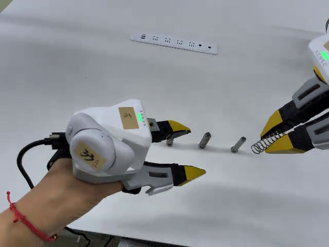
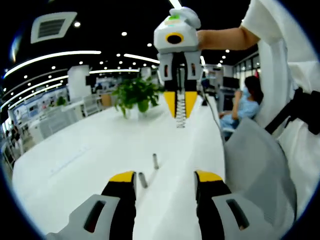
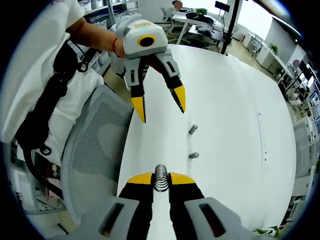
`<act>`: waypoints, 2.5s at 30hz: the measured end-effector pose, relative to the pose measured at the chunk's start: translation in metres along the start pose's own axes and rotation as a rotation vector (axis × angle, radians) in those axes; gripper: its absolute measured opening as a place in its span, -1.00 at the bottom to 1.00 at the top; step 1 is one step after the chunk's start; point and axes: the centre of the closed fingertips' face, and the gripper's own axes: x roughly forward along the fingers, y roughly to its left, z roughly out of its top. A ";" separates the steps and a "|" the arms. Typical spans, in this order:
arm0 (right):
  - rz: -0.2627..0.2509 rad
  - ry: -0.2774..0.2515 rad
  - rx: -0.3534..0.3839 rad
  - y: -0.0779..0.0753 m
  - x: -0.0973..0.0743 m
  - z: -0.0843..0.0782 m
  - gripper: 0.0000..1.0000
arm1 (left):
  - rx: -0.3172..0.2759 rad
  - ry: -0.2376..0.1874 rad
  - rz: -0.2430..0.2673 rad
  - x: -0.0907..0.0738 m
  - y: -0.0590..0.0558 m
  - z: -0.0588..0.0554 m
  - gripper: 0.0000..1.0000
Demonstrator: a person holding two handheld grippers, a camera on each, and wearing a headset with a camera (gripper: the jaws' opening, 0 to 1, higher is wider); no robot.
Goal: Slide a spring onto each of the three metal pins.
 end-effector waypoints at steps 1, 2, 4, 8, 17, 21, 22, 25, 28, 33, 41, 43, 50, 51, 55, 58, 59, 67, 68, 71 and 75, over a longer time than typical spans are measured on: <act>-0.004 0.002 0.004 -0.002 0.000 -0.001 -0.76 | -0.002 0.000 0.004 -0.001 0.001 -0.001 -0.01; -0.008 0.003 0.011 -0.004 0.001 -0.003 -0.76 | -0.005 -0.003 0.009 -0.003 0.003 -0.002 0.03; -0.017 0.002 0.027 -0.008 0.002 -0.005 -0.76 | -0.008 -0.008 0.019 -0.006 0.007 -0.003 0.10; -0.035 0.007 0.056 -0.018 0.004 -0.014 -0.76 | -0.010 0.005 0.047 -0.013 0.017 -0.012 0.26; -0.082 0.026 0.115 -0.039 0.013 -0.033 -0.76 | -0.009 0.035 0.094 -0.026 0.036 -0.029 0.63; -0.098 0.039 0.127 -0.048 0.020 -0.042 -0.76 | -0.017 0.035 0.109 -0.028 0.042 -0.032 0.83; -0.101 0.042 0.132 -0.050 0.022 -0.044 -0.76 | -0.022 0.037 0.109 -0.028 0.042 -0.034 0.88; -0.105 0.049 0.141 -0.057 0.028 -0.049 -0.76 | -0.029 0.044 0.113 -0.028 0.045 -0.039 0.97; -0.111 0.062 0.149 -0.064 0.034 -0.055 -0.76 | -0.048 0.044 0.109 -0.028 0.046 -0.044 1.00; -0.110 0.073 0.170 -0.072 0.048 -0.063 -0.76 | -0.069 0.045 0.097 -0.030 0.049 -0.050 1.00; -0.094 0.089 0.197 -0.077 0.064 -0.073 -0.76 | -0.105 0.028 0.097 -0.031 0.052 -0.051 1.00; -0.091 0.096 0.200 -0.078 0.066 -0.075 -0.76 | -0.110 0.026 0.095 -0.031 0.051 -0.052 1.00; -0.075 0.109 0.210 -0.078 0.074 -0.080 -0.76 | -0.128 0.015 0.086 -0.029 0.051 -0.050 1.00; -0.074 0.110 0.208 -0.077 0.075 -0.080 -0.76 | -0.129 0.014 0.087 -0.029 0.051 -0.049 1.00; -0.073 0.114 0.209 -0.076 0.077 -0.081 -0.76 | -0.135 0.008 0.085 -0.028 0.051 -0.048 1.00; -0.069 0.115 0.212 -0.075 0.079 -0.081 -0.76 | -0.138 0.003 0.081 -0.027 0.051 -0.048 1.00; -0.067 0.116 0.211 -0.076 0.080 -0.082 -0.76 | -0.138 0.003 0.080 -0.027 0.051 -0.048 1.00; -0.063 0.125 0.210 -0.078 0.084 -0.085 -0.76 | -0.148 -0.004 0.077 -0.025 0.050 -0.048 1.00; -0.062 0.128 0.210 -0.078 0.085 -0.086 -0.76 | -0.149 -0.004 0.076 -0.025 0.050 -0.048 1.00; -0.061 0.132 0.208 -0.078 0.085 -0.086 -0.76 | -0.151 -0.005 0.075 -0.025 0.050 -0.048 1.00; -0.057 0.134 0.209 -0.077 0.087 -0.086 -0.76 | -0.156 -0.007 0.075 -0.025 0.050 -0.048 1.00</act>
